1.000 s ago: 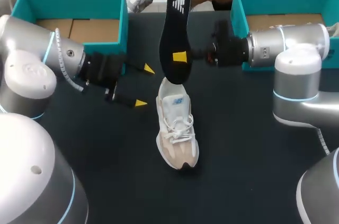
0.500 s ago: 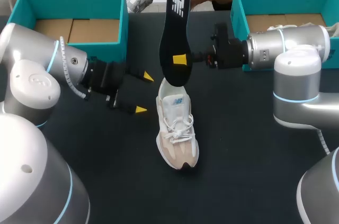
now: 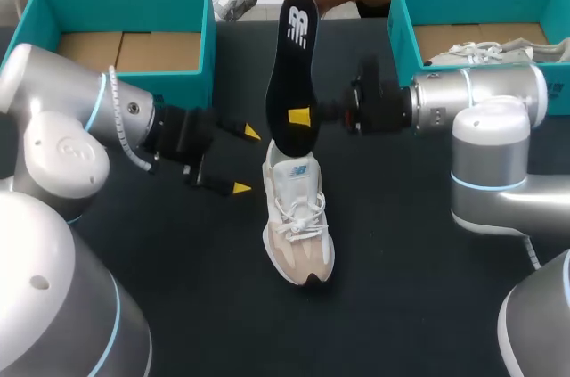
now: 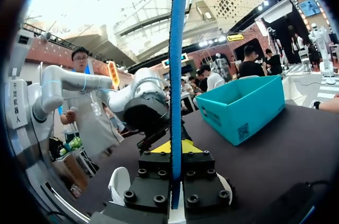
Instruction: Take the shoe out of the shoebox, open the shoe tongue, remove and reinsert the insole, then place the shoe into the shoebox
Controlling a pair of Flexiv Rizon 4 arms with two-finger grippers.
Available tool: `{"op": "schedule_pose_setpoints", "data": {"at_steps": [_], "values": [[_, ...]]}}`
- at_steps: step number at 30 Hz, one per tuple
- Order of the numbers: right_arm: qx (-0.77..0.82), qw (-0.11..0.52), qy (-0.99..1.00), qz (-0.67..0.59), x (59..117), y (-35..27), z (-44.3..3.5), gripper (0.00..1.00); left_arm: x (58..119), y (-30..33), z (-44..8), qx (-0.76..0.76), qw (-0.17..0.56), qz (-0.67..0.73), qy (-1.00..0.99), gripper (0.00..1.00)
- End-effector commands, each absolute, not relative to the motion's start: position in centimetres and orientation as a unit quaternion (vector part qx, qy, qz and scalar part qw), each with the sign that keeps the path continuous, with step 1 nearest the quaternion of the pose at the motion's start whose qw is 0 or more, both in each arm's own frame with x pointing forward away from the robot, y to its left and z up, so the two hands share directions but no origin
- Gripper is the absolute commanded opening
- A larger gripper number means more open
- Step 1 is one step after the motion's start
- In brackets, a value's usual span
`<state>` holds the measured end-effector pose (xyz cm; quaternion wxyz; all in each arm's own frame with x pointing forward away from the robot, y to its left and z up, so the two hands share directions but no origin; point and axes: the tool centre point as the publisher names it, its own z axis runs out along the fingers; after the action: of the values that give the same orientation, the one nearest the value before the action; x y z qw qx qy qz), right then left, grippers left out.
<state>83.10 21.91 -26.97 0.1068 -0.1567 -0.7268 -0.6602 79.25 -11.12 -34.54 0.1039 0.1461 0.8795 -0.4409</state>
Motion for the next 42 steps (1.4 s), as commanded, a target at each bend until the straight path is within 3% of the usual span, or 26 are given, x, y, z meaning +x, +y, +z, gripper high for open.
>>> {"op": "schedule_pose_setpoints", "data": {"at_steps": [1,42], "values": [[-0.159,0.106,-0.727,-0.659,82.7,22.3,-27.3,0.00,78.9,-11.3,-34.6,0.138,0.110,-0.436,0.882,1.00],[-0.168,0.131,-0.739,-0.639,81.6,22.6,-30.8,0.00,79.3,-11.7,-34.7,0.116,0.124,-0.438,0.883,1.00]]}}
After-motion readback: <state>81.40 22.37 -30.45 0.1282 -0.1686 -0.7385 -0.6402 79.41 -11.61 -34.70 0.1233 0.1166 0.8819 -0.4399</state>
